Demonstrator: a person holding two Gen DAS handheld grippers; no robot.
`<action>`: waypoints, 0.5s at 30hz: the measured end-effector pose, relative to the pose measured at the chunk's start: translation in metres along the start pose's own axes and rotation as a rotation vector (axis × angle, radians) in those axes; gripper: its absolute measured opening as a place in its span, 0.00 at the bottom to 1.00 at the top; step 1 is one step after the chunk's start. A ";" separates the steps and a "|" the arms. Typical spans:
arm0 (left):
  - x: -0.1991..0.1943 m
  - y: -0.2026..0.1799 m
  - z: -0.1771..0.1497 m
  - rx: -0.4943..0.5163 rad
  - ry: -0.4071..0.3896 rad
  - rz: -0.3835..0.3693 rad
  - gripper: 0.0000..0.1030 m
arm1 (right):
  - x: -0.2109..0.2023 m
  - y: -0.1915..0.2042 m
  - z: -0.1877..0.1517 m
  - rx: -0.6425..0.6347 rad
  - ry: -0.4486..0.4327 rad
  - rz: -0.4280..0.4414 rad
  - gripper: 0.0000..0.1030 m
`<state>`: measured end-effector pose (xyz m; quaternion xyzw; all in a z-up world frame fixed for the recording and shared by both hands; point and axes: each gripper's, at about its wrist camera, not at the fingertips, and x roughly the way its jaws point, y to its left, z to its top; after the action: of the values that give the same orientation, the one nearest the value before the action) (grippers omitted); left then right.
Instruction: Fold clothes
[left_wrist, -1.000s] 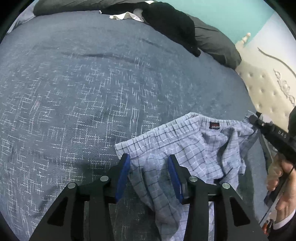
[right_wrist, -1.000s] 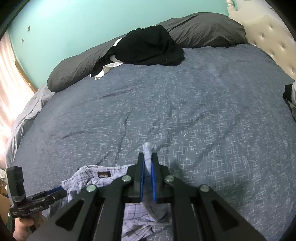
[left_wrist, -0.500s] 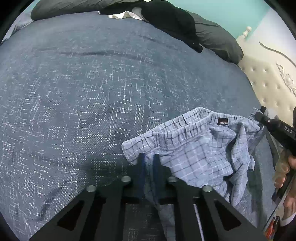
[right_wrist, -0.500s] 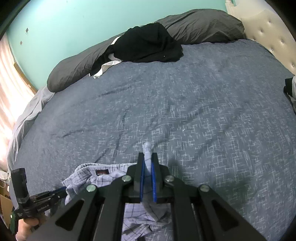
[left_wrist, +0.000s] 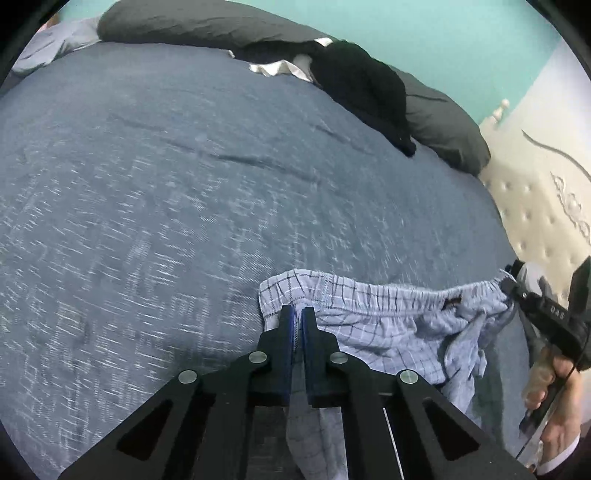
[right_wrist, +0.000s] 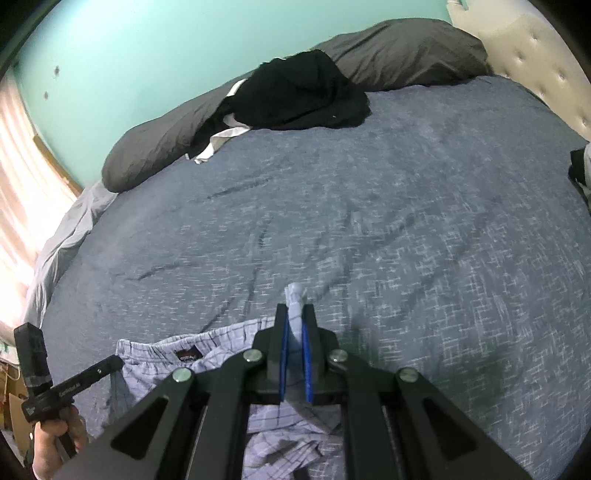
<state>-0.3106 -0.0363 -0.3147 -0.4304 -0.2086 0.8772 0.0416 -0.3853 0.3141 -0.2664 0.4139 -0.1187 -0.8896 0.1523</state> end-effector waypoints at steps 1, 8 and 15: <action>-0.002 0.000 0.002 -0.001 -0.010 0.003 0.04 | -0.001 0.003 0.000 -0.007 -0.006 0.006 0.06; 0.008 0.003 0.001 -0.006 0.029 0.028 0.05 | -0.001 0.017 0.002 -0.039 -0.020 0.054 0.06; 0.012 0.007 0.001 -0.037 0.041 0.015 0.37 | 0.004 0.013 -0.003 -0.021 -0.011 0.059 0.06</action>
<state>-0.3177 -0.0399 -0.3257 -0.4507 -0.2207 0.8644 0.0311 -0.3831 0.3005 -0.2672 0.4036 -0.1226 -0.8882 0.1821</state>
